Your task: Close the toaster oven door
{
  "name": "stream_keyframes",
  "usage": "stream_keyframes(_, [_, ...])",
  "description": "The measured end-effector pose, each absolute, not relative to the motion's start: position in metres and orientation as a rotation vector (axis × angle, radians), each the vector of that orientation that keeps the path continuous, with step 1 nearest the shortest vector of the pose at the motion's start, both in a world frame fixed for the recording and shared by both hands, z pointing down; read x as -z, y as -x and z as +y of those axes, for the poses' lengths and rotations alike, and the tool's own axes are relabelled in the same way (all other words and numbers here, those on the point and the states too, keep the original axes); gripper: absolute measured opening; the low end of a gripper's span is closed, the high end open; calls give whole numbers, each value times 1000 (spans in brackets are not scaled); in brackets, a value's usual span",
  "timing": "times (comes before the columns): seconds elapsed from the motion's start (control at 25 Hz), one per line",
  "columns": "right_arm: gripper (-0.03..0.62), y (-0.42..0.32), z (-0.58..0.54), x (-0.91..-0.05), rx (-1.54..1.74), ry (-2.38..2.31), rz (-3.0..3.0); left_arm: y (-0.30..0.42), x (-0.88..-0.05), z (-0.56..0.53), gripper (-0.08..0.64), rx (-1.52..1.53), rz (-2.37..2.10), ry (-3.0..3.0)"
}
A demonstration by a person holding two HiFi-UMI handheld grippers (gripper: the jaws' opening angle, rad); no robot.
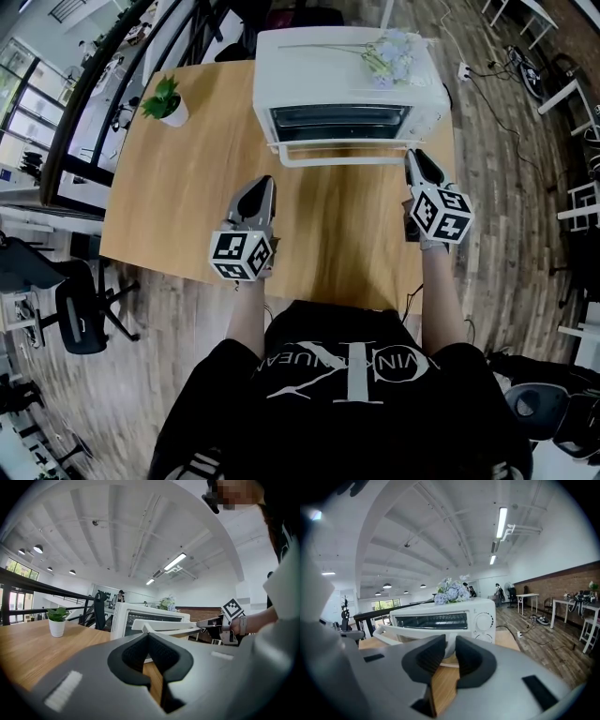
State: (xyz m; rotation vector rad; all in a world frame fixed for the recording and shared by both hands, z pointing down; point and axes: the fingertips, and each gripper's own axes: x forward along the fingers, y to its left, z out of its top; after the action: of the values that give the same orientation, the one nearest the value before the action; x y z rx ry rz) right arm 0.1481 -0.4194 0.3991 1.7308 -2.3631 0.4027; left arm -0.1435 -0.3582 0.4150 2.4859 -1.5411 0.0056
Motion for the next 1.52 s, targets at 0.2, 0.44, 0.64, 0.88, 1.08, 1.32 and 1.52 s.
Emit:
stream_keyframes(0.2, [51, -148, -435, -392, -404, -1732, -2354, 146, -409, -369, 12, -13, -1543, -2477])
stream_keyframes(0.44, [51, -144, -458, -382, -415, -1735, -2341, 153, -401, -381, 11, -28, -1541, -2468])
stream_keyframes(0.64, [51, -144, -471, -379, -401, -1753, -2334, 161, -400, -390, 11, -29, -1565, -2451])
stream_keyframes(0.88, [51, -143, -481, -377, -386, -1764, -2331, 163, -399, -399, 11, -33, -1557, -2456])
stream_keyframes(1.08, [51, -143, -483, -375, -383, -1769, -2330, 162, -399, -402, 11, -32, -1548, -2462])
stream_keyframes(1.32, [51, -143, -488, -374, -377, -1769, -2326, 161, -400, -404, 11, -31, -1541, -2458])
stream_keyframes(1.52, [51, -143, -491, -373, -364, -1773, -2319, 165, -402, -401, 11, -25, -1548, -2451])
